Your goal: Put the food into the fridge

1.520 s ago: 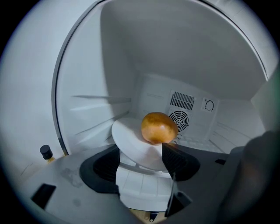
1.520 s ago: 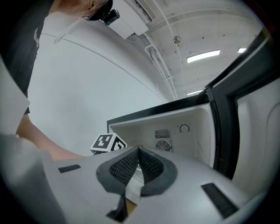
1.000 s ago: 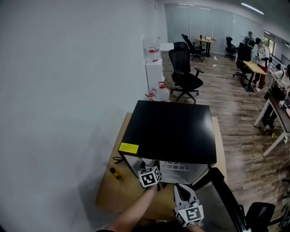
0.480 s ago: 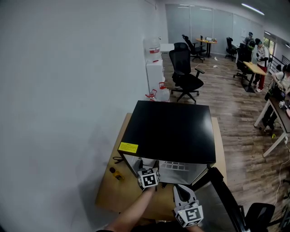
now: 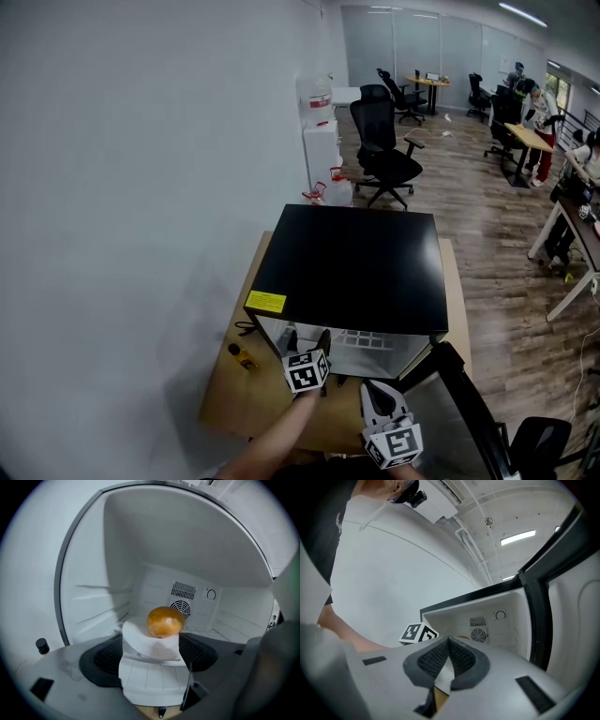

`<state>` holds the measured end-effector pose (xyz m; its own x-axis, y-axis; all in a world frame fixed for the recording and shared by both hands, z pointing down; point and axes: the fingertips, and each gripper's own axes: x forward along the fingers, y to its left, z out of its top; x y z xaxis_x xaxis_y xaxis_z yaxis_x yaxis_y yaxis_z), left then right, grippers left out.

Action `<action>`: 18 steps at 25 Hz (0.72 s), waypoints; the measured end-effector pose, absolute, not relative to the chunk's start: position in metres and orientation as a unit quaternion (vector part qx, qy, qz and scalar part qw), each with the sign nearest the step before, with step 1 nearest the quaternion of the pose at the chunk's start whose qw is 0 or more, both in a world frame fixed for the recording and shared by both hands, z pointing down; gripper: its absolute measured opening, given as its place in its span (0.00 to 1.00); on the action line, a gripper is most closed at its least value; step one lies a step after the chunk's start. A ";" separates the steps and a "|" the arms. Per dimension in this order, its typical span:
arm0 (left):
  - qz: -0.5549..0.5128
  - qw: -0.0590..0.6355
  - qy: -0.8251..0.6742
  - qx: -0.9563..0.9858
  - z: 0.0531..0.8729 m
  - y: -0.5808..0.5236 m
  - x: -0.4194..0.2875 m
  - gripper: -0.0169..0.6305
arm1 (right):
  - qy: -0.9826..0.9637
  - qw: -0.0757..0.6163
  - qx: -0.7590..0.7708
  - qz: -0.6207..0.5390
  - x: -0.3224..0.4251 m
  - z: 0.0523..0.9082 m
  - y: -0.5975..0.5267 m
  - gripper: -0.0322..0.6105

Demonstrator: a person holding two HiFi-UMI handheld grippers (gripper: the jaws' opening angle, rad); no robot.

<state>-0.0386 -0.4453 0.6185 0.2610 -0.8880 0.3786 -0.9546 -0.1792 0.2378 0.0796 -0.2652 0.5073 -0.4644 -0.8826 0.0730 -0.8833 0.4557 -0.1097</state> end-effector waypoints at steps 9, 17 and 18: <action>0.048 0.207 -0.596 0.774 0.598 -0.410 -0.049 0.56 | -0.861 0.007 0.505 0.056 0.067 0.506 -0.253 0.14; -0.006 0.204 -0.578 0.790 0.562 -0.340 -0.071 0.55 | -0.865 0.005 0.500 0.048 0.048 0.490 -0.225 0.14; -0.014 0.200 -0.573 0.795 0.555 -0.328 -0.073 0.55 | -0.866 0.005 0.498 0.045 0.045 0.487 -0.219 0.14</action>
